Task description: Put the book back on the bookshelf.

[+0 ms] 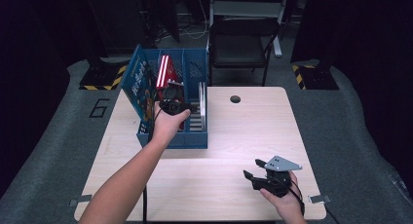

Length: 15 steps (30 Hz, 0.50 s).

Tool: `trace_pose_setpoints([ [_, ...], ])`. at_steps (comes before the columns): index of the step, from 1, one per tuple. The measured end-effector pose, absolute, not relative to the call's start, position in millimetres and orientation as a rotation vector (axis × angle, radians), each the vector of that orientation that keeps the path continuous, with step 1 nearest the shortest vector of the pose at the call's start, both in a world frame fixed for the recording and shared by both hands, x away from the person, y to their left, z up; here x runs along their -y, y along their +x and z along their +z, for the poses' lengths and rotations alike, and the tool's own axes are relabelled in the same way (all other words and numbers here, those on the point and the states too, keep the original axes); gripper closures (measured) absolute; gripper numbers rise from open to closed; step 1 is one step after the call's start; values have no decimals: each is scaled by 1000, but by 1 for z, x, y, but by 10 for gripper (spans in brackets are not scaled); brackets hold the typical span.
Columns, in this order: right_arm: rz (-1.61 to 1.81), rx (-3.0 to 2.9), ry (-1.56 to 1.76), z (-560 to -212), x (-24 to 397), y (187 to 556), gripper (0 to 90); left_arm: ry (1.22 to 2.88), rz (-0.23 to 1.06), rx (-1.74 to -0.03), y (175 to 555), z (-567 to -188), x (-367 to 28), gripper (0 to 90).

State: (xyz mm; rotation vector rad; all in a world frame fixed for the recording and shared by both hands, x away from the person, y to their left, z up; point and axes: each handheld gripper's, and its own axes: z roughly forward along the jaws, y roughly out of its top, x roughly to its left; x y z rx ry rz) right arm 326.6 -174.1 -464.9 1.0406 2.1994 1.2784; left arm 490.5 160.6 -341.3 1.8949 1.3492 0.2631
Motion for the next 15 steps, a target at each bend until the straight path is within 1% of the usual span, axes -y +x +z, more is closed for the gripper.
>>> trace_pose_setpoints([
  [15, 1273, -2206, 1035, -465, 174, 327, 358, 1955, 239, -1257, 462, -340, -165, 533],
])
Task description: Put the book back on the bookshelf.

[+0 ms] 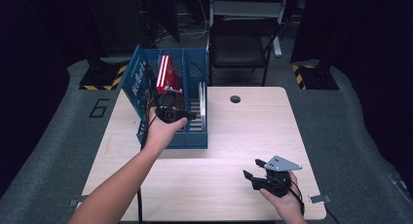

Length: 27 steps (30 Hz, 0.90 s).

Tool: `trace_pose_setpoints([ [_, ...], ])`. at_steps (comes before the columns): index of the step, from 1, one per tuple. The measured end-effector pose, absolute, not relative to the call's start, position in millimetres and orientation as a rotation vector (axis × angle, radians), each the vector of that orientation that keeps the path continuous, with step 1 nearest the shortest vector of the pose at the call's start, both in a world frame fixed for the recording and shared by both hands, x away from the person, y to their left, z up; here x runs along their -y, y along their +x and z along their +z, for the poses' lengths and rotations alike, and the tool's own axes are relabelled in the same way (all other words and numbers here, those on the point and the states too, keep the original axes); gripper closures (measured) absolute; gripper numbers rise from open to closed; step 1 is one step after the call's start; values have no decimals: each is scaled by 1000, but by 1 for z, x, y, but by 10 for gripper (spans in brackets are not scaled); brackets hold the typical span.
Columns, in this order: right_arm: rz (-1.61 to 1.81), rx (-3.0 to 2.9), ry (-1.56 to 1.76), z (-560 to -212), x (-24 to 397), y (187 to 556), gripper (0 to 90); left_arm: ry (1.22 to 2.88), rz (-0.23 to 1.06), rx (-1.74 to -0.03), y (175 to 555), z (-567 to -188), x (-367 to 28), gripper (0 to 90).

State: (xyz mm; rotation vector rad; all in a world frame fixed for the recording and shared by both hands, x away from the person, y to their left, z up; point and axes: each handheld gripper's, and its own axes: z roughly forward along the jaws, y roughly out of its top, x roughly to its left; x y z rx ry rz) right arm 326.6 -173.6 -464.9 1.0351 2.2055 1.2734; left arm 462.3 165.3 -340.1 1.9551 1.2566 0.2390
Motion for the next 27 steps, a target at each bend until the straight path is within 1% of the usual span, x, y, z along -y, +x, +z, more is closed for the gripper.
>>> trace_pose_setpoints([
  [8, 1272, -2206, 1032, -465, 174, 326, 358, 1968, 213, -1225, 447, -346, -167, 528],
  [13, 1270, -2208, 1029, -465, 173, 326, 358, 1977, 220, -1198, 436, -351, -170, 523],
  [19, 1270, -2207, 1033, -465, 173, 326, 358, 1973, 189, -1198, 422, -365, -168, 522],
  [21, 1273, -2210, 1025, -465, 173, 326, 358, 1994, 184, -1188, 418, -369, -167, 522],
  [27, 1271, -2204, 1030, -465, 174, 326, 358, 2002, 210, -1165, 409, -377, -168, 518],
])
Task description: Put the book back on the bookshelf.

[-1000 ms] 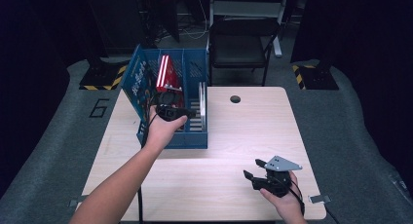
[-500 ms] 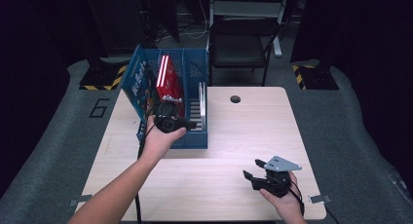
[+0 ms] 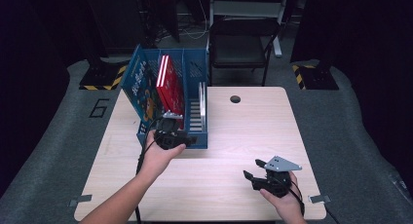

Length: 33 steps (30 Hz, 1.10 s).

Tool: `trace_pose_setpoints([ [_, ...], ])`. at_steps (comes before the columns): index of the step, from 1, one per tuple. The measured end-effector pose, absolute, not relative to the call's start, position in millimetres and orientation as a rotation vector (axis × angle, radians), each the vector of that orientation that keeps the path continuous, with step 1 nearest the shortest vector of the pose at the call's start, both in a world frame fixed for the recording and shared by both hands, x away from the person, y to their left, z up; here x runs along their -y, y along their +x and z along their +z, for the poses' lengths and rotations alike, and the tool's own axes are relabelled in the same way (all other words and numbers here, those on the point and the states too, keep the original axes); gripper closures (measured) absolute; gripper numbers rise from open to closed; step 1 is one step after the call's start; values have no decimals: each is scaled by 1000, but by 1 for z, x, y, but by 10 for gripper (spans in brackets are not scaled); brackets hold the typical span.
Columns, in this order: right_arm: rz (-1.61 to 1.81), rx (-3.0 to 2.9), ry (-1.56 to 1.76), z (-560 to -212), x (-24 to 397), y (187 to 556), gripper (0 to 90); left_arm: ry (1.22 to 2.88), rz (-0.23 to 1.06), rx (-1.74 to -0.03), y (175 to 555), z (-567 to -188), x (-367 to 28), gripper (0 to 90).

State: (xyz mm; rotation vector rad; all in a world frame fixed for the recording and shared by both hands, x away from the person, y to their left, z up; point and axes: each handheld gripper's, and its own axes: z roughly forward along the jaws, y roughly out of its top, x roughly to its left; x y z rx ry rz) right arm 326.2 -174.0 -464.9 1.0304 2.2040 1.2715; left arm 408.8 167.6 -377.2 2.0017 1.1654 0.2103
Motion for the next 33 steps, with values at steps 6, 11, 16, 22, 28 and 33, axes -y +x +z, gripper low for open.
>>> trace_pose_setpoints([
  [6, 1273, -2202, 1031, -465, 174, 326, 358, 1983, 204, -1167, 400, -389, -171, 484],
  [11, 1275, -2204, 1031, -465, 175, 326, 358, 1988, 213, -1172, 393, -402, -174, 444],
  [16, 1276, -2197, 1037, -465, 175, 326, 358, 2005, 221, -1161, 387, -412, -180, 434],
  [22, 1273, -2201, 1033, -465, 174, 326, 358, 2011, 234, -1155, 378, -422, -182, 427],
  [28, 1270, -2201, 1035, -465, 174, 326, 358, 2004, 211, -1147, 368, -442, -183, 427],
  [33, 1271, -2203, 1038, -465, 174, 325, 358, 2021, 203, -1145, 362, -456, -186, 427],
])
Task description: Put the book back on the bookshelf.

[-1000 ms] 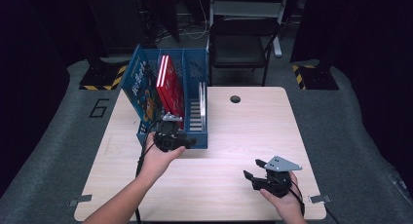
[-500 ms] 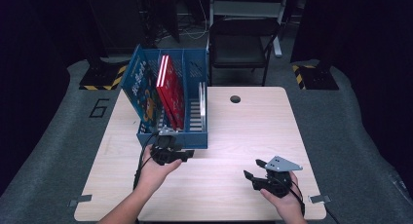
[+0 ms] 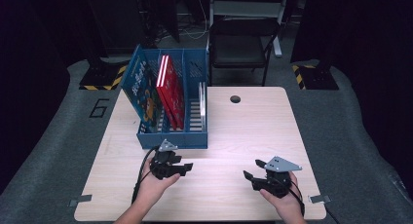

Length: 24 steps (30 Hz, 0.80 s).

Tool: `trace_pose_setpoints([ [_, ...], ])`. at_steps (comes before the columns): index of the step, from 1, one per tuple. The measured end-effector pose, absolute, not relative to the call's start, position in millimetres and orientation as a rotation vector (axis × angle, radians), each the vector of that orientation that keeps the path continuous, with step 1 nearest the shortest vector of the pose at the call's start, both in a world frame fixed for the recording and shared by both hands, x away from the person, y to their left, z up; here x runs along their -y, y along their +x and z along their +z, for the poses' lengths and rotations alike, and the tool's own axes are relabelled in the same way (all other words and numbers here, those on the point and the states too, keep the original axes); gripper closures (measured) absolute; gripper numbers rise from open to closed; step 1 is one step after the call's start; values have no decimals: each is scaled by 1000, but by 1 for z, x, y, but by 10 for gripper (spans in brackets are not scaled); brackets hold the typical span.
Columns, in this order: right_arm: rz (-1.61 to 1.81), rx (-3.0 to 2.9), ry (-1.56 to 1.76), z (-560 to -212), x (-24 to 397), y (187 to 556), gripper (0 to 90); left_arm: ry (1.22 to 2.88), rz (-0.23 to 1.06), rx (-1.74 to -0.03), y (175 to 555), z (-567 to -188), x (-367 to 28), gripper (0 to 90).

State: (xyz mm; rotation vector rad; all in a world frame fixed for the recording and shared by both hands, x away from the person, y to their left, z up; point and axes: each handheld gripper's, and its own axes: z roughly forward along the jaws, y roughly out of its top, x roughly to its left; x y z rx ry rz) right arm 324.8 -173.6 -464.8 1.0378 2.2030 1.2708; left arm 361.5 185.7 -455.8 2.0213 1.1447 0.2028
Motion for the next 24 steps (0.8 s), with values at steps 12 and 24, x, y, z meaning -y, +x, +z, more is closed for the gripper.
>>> trace_pose_setpoints([
  [12, 1275, -2198, 1034, -465, 175, 325, 358, 2018, 223, -1156, 354, -480, -198, 428],
  [24, 1258, -2213, 1034, -468, 172, 326, 358, 2095, 238, -1145, 359, -497, -194, 409],
])
